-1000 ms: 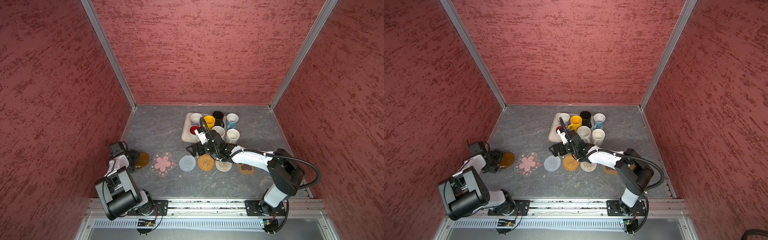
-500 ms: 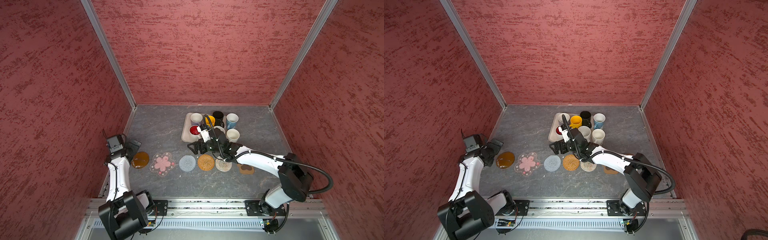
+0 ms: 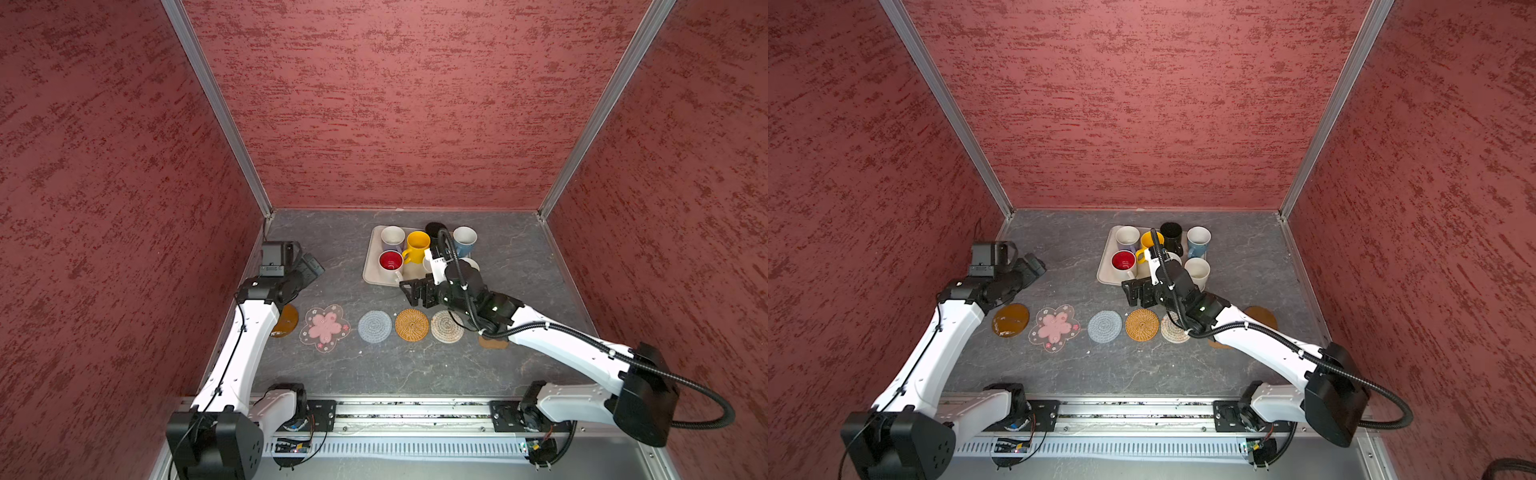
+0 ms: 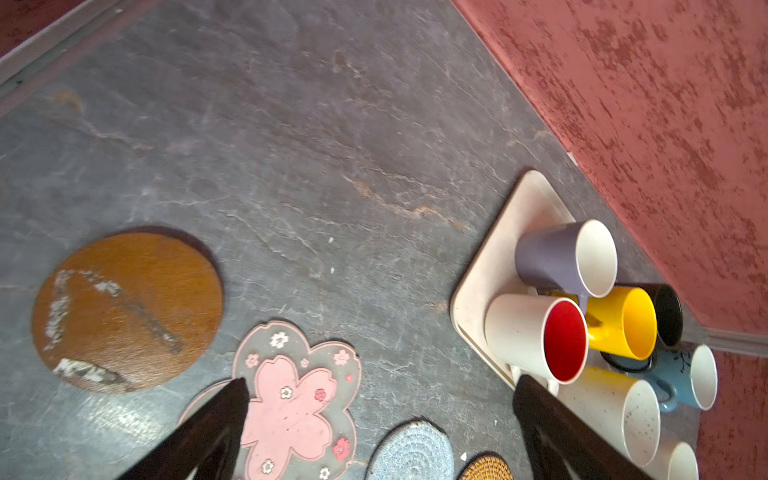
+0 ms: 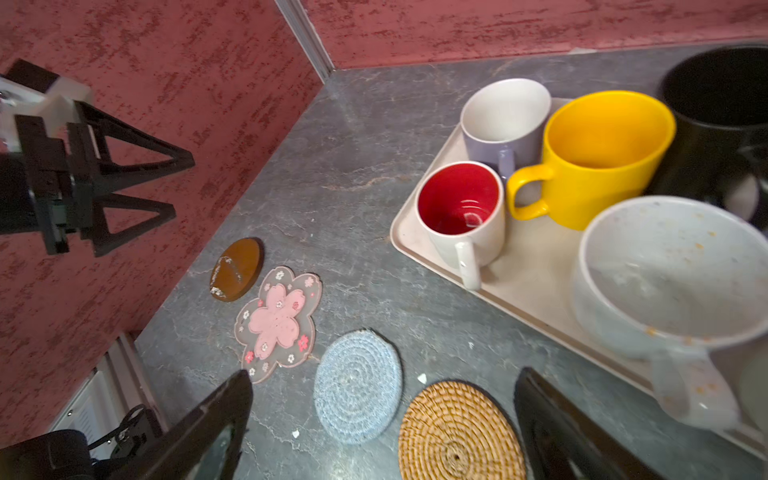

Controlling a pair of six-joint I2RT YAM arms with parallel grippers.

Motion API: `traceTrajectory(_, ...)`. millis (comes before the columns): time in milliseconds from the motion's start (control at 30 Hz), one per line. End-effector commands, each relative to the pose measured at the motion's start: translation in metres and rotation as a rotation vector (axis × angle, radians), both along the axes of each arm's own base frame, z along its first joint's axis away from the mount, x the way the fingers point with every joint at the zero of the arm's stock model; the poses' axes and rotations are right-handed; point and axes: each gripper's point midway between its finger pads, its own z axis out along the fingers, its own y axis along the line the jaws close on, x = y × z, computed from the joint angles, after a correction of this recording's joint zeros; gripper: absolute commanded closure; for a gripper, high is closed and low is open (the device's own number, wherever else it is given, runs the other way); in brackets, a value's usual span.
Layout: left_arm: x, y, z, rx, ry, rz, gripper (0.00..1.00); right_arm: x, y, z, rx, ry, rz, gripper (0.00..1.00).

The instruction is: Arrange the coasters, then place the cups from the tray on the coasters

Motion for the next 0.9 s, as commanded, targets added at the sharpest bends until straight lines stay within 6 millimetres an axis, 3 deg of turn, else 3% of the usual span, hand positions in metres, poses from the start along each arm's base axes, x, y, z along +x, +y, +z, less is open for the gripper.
traceTrajectory(0,0.016,-0.024,0.011,0.066,-0.013,-0.048,0.0,0.005,-0.041,-0.019,-0.058,0.059,-0.168,0.01)
traceTrajectory(267,0.055,-0.13,0.024,0.149,-0.066,-0.325,0.0,0.009,-0.099,-0.046,-0.107,0.173,-0.345,0.05)
traceTrajectory(367,0.065,-0.158,0.023,0.207,-0.069,-0.416,0.0,0.014,-0.116,-0.053,-0.108,0.201,-0.389,0.06)
traceTrajectory(600,0.081,-0.188,0.002,0.267,-0.041,-0.543,0.0,0.03,-0.138,-0.069,-0.136,0.239,-0.467,0.08)
traceTrajectory(867,0.074,-0.204,-0.018,0.31,-0.031,-0.635,0.0,0.049,-0.147,-0.076,-0.193,0.256,-0.516,0.09)
